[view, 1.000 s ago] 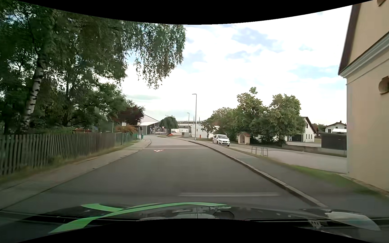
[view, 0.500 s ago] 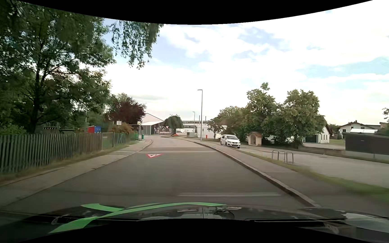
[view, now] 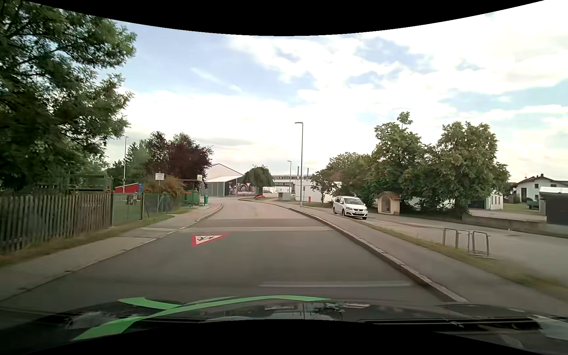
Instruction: Follow the waypoints while adhering to traffic rules and regulations
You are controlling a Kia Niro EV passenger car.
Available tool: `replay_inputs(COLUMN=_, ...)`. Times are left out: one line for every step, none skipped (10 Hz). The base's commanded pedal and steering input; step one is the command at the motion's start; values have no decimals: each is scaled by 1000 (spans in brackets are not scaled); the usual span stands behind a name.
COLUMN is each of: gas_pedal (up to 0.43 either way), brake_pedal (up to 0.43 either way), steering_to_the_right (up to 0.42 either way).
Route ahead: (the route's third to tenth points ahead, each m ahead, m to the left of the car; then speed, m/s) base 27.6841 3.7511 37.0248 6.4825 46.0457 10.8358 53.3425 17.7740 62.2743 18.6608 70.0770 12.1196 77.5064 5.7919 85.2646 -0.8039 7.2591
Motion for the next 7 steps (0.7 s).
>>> replay_inputs(gas_pedal=110, brake_pedal=0, steering_to_the_right=-35)
replay_inputs(gas_pedal=110, brake_pedal=0, steering_to_the_right=-36)
replay_inputs(gas_pedal=98, brake_pedal=0, steering_to_the_right=-36)
replay_inputs(gas_pedal=98, brake_pedal=0, steering_to_the_right=-38)
replay_inputs(gas_pedal=98, brake_pedal=0, steering_to_the_right=-40)
replay_inputs(gas_pedal=67, brake_pedal=0, steering_to_the_right=-41)
replay_inputs(gas_pedal=67, brake_pedal=0, steering_to_the_right=-41)
